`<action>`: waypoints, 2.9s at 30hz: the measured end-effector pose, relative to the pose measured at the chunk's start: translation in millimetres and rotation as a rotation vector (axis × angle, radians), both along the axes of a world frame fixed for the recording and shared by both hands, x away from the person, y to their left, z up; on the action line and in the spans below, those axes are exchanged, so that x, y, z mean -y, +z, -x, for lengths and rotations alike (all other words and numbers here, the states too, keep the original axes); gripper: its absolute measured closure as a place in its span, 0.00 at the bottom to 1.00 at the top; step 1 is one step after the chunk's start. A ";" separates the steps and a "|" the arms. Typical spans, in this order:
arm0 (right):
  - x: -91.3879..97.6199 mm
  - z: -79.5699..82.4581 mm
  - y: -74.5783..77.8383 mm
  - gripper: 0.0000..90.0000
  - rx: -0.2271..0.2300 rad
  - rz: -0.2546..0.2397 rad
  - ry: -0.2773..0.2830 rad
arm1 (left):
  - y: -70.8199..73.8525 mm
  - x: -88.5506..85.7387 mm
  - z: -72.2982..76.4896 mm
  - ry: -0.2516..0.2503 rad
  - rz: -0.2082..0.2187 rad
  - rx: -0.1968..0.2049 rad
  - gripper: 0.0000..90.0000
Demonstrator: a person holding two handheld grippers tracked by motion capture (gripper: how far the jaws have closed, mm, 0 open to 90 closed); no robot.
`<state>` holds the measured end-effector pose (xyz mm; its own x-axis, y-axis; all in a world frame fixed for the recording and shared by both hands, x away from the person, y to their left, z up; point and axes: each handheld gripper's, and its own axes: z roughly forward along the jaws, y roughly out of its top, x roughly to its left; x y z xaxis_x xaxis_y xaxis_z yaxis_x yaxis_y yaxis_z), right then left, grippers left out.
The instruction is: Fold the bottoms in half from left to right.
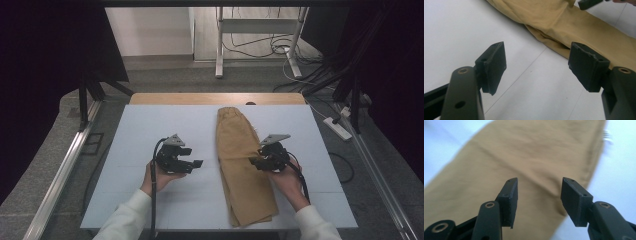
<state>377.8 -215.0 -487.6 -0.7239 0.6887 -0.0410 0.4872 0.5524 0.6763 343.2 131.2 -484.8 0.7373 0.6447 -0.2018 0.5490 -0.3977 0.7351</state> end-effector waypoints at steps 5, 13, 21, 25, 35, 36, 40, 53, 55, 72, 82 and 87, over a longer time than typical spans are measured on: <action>-10.4 10.6 1.3 0.50 -0.034 -0.042 0.072 | -0.3 0.0 -0.6 -0.002 -0.002 -0.002 0.33; -32.1 29.5 -1.4 0.41 -0.070 -0.029 0.153 | -0.2 -2.9 -0.8 0.008 0.001 -0.001 0.33; -51.8 40.4 -5.4 0.38 -0.097 -0.024 0.198 | 0.0 -3.5 -1.2 0.011 -0.002 0.000 0.33; -63.4 45.0 -9.6 0.35 -0.093 -0.002 0.205 | -0.4 -4.7 -1.9 0.014 -0.003 0.000 0.33; -83.4 47.9 -18.0 0.31 -0.078 0.055 0.199 | -0.8 -5.4 -1.9 0.020 -0.006 0.000 0.33; -84.0 48.1 -18.6 0.31 -0.075 0.063 0.199 | -0.8 -5.6 -2.0 0.019 -0.006 0.000 0.33; -85.9 48.4 -20.7 0.31 -0.070 0.074 0.200 | -0.8 -5.3 -2.0 0.019 -0.005 0.001 0.33; -92.2 48.0 -30.1 0.37 -0.077 0.150 0.186 | -1.8 -5.5 -2.3 0.019 -0.010 -0.001 0.33; -90.7 46.5 -29.4 0.40 -0.087 0.148 0.177 | -2.0 -5.7 -2.2 0.020 -0.010 -0.002 0.33; -84.8 40.6 -23.2 0.89 -0.092 0.184 0.149 | -2.0 -4.7 -1.5 0.017 -0.011 0.001 0.33; -88.1 44.1 -22.5 0.93 -0.044 0.172 0.188 | -2.5 -6.3 -3.1 0.022 -0.010 -0.001 0.32; -90.7 45.7 -21.3 0.93 -0.037 0.124 0.216 | -2.6 -7.0 -3.3 0.024 -0.009 -0.002 0.32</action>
<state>332.1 -124.3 -508.8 -0.8561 0.5095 -0.0863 0.3723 0.7240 0.5808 346.6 138.2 -487.4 0.7210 0.6642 -0.1974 0.5600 -0.3906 0.7306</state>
